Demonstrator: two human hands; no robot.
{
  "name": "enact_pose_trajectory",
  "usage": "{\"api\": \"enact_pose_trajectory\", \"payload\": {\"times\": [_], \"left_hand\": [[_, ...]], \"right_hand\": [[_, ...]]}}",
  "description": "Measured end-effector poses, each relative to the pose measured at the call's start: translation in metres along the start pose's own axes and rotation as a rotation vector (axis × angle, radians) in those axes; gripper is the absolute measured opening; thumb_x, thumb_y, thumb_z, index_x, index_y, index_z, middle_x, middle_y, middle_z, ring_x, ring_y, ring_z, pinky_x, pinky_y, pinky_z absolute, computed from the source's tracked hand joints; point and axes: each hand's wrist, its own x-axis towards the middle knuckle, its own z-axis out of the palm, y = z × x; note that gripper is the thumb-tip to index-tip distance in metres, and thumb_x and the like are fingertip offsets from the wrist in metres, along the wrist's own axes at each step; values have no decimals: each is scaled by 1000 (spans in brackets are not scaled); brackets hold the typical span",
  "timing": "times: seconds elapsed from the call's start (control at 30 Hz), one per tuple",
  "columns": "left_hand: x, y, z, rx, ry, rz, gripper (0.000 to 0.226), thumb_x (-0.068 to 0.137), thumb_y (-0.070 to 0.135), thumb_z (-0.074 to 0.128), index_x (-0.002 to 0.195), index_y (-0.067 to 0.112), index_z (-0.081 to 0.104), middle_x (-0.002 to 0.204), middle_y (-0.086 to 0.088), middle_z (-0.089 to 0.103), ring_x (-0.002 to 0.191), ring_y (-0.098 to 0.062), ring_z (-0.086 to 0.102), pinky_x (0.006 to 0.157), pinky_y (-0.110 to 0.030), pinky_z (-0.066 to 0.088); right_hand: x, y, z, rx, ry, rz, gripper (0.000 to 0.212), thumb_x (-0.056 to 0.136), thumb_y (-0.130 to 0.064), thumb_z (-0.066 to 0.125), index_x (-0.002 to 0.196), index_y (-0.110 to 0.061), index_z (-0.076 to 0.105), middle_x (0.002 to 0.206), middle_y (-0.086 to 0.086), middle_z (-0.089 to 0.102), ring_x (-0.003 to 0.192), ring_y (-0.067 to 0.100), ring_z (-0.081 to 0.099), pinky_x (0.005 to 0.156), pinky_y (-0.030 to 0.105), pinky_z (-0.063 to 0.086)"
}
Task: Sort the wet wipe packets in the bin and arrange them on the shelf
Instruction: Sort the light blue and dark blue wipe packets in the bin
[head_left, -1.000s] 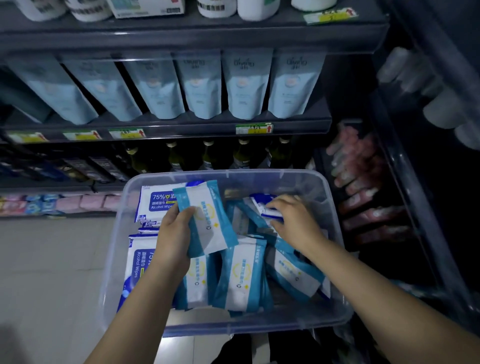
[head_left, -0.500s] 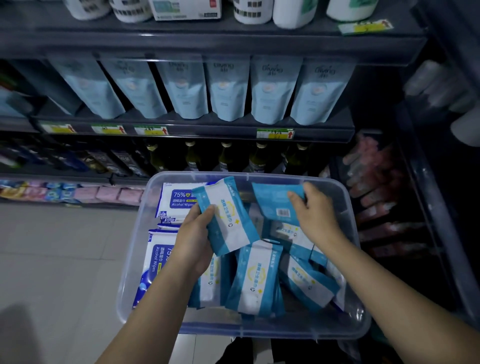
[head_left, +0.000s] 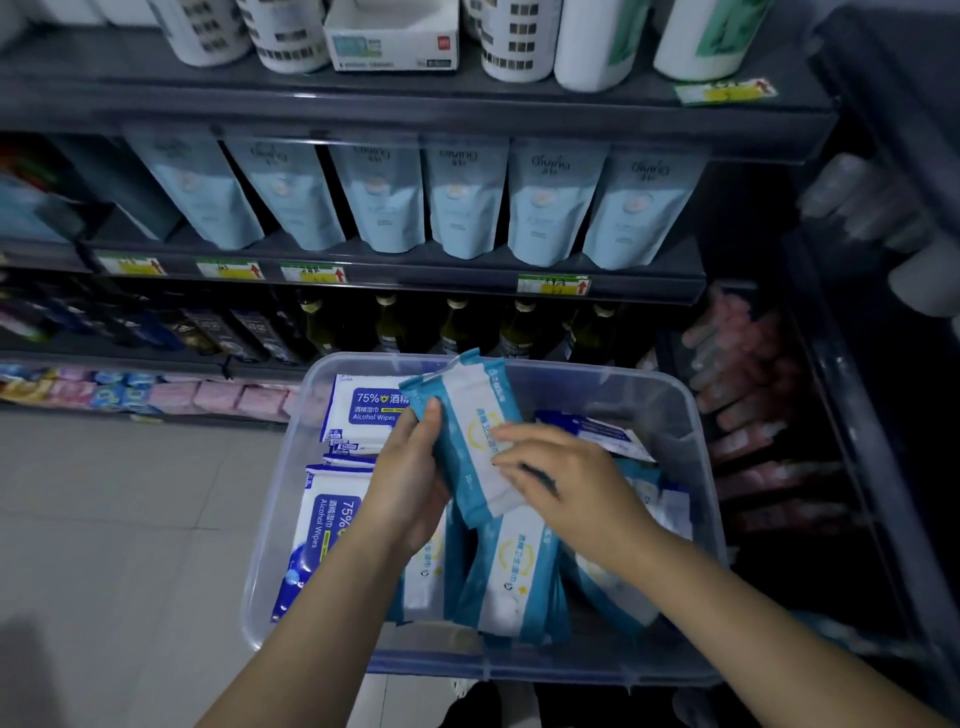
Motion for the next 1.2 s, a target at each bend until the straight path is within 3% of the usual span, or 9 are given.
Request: {"api": "enact_pose_trajectory", "payload": {"times": [0.1, 0.2, 0.43, 0.63, 0.73, 0.83, 1.0, 1.1, 1.2], "left_hand": [[-3, 0, 0, 10, 27, -1, 32, 102, 29, 36, 126, 14, 52, 114, -8, 69, 105, -23, 66, 86, -42, 53], [-6, -5, 4, 10, 8, -20, 33, 103, 30, 34, 125, 14, 53, 112, -8, 70, 103, -23, 67, 81, -37, 56], [-10, -10, 20, 209, -69, 20, 32, 98, 30, 46, 125, 14, 50, 114, -8, 69, 99, -20, 68, 81, -35, 58], [0, -7, 14, 222, 106, 88, 26, 97, 30, 50, 117, 15, 52, 106, -6, 69, 88, -18, 70, 74, -34, 57], [4, -9, 9, 230, 129, 85, 28, 96, 31, 50, 119, 14, 50, 106, -7, 68, 89, -19, 68, 76, -36, 55], [4, -12, 9, 243, 118, 82, 27, 97, 30, 49, 119, 15, 50, 101, -4, 68, 87, -16, 69, 74, -34, 55], [5, -16, 7, 254, 128, 64, 28, 96, 32, 50, 120, 16, 51, 101, -1, 69, 87, -14, 70, 72, -32, 54], [6, -18, 6, 253, 139, 50, 30, 96, 33, 50, 121, 16, 51, 103, -1, 69, 88, -14, 69, 71, -32, 54], [5, -18, 4, 253, 137, 39, 31, 96, 33, 50, 122, 16, 51, 103, -1, 69, 87, -13, 69, 70, -32, 54]], "right_hand": [[9, 5, -7, 56, 148, 123, 29, 84, -11, 65, 113, -14, 66, 119, -10, 56, 110, 4, 52, 97, 23, 42], [15, 0, -7, 318, 91, 334, 51, 83, -8, 68, 129, -23, 53, 118, -13, 55, 107, 3, 55, 93, 24, 47], [13, 8, -11, 340, 104, 408, 50, 82, -16, 70, 127, -31, 54, 113, -5, 63, 91, 15, 66, 78, 30, 55], [-16, 50, -38, -113, -126, 560, 24, 87, -14, 65, 110, -7, 67, 108, 6, 69, 98, 15, 63, 87, 24, 48], [-34, 68, -33, -272, -296, 664, 36, 87, -16, 64, 123, -11, 61, 123, 8, 63, 108, 21, 60, 94, 31, 48], [-37, 75, -25, -304, -229, 722, 43, 86, -19, 65, 128, -15, 56, 125, 9, 60, 108, 23, 59, 92, 30, 48], [-35, 78, -12, -571, -426, 604, 59, 82, -35, 68, 133, -15, 47, 133, 7, 43, 125, 25, 41, 95, 37, 45], [-38, 77, -7, -669, -394, 554, 47, 87, -30, 61, 130, -18, 50, 132, 6, 42, 124, 26, 40, 87, 36, 46], [-42, 78, -4, -752, -373, 513, 27, 92, -22, 51, 114, -15, 63, 122, 6, 50, 105, 28, 57, 69, 30, 42]]}}
